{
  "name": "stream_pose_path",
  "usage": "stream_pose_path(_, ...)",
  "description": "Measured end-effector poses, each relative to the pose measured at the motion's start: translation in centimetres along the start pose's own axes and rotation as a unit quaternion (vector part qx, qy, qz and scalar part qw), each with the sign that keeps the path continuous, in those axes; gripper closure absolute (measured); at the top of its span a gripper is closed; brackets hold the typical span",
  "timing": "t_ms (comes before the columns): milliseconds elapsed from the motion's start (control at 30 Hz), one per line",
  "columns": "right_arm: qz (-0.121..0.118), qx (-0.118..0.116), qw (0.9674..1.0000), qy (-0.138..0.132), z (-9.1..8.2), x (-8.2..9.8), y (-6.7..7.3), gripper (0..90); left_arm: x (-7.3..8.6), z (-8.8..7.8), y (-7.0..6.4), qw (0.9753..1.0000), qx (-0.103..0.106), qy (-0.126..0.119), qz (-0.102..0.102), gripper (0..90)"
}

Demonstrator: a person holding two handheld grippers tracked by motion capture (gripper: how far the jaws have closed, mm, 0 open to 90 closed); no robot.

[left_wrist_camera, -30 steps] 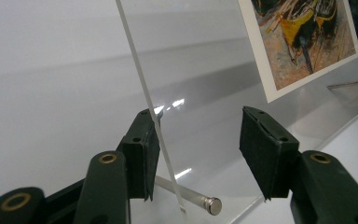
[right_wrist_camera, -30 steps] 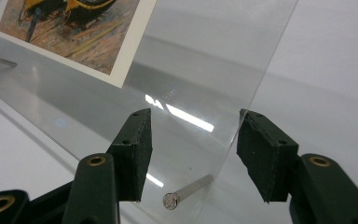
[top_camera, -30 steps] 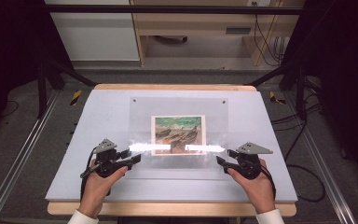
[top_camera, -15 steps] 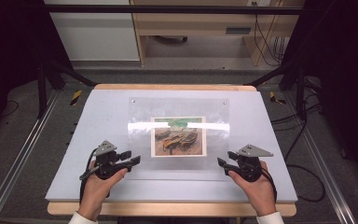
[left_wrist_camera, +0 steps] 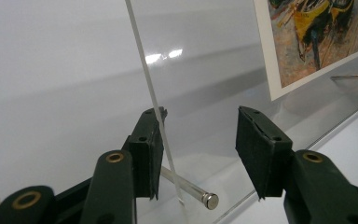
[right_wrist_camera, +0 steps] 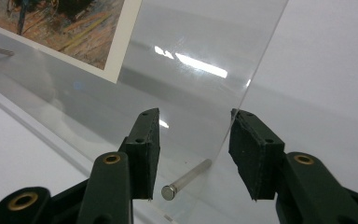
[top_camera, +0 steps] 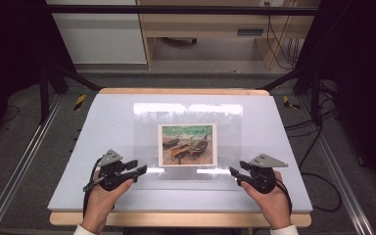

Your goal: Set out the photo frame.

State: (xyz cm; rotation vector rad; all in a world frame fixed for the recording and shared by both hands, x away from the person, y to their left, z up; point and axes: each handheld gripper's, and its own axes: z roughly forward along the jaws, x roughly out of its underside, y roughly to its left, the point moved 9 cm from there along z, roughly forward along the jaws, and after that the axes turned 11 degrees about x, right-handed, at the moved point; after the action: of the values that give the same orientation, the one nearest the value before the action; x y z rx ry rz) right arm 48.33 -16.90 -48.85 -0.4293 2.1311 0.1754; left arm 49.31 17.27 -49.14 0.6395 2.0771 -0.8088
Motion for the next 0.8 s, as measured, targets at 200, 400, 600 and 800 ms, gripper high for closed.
stream_pose_path(200,-0.004,0.002,1.0000,-0.002,-0.15,0.14,-0.04,55.9,0.14,-0.11,-0.09,1.0000,-0.001,0.000,0.003,52.2)
stream_pose_path(400,-0.006,0.002,1.0000,-0.002,-0.36,0.34,0.04,57.7,0.34,-0.25,-0.23,1.0000,-0.003,0.002,0.006,53.3)
stream_pose_path(600,-0.006,0.004,1.0000,0.000,-0.56,0.56,0.09,59.5,0.50,-0.35,-0.33,0.9999,-0.005,0.002,0.010,54.1)
stream_pose_path(800,-0.007,0.004,1.0000,-0.002,-0.69,0.70,0.12,61.2,0.65,-0.46,-0.41,0.9999,-0.005,0.003,0.011,54.9)
